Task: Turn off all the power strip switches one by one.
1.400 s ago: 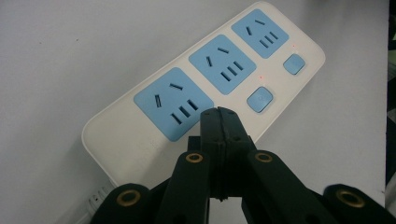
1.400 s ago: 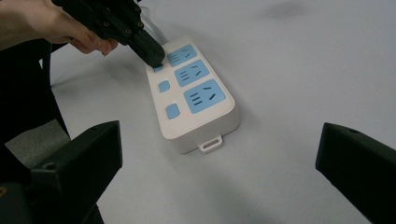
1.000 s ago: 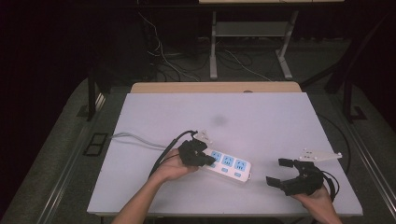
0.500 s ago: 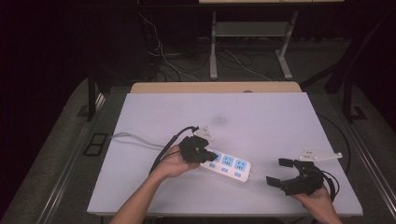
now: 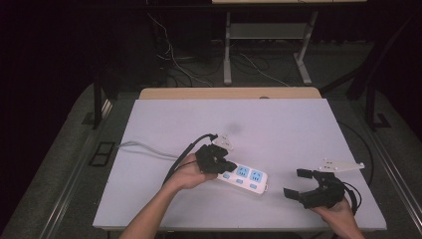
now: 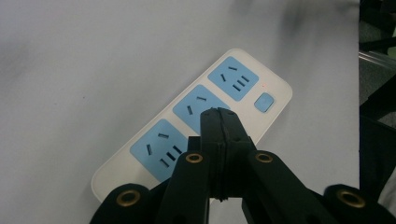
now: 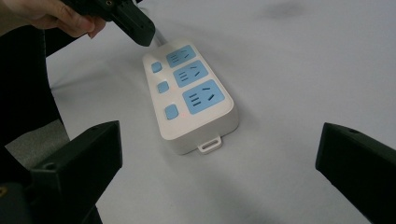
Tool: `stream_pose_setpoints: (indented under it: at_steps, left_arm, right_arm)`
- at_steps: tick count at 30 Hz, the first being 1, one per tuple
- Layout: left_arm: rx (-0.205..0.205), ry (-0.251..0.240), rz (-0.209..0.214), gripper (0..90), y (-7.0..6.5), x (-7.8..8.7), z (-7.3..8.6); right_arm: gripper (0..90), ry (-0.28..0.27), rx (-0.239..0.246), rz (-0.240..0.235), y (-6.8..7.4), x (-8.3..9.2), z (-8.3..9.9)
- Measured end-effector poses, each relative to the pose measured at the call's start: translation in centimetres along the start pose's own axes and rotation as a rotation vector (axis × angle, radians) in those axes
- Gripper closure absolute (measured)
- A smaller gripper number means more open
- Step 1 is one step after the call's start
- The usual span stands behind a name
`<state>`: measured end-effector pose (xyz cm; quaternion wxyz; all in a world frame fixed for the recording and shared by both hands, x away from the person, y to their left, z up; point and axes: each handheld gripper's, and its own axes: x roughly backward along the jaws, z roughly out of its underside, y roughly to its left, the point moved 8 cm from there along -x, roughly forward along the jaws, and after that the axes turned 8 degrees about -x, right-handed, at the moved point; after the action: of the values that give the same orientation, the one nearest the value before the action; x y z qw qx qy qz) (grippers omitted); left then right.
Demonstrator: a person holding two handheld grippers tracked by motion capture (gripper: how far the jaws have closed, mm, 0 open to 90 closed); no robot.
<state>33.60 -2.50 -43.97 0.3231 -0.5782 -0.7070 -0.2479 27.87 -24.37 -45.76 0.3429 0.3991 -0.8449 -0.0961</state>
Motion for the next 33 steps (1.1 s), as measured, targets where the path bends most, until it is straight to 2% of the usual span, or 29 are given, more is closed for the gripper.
stream_pose_setpoints:
  at_steps: [14, 33]
  left_arm:
    - [-0.036, 0.019, 0.03, 89.3, -1.0, -1.8, -0.8]
    - [-0.052, 0.07, 0.044, 89.3, -1.6, -3.3, -0.1]
  right_arm:
    - [0.3, -0.003, -0.002, -0.001, -0.1, 0.1, 0.0]
    - [0.3, -0.003, -0.001, -0.001, -0.2, 0.2, 0.0]
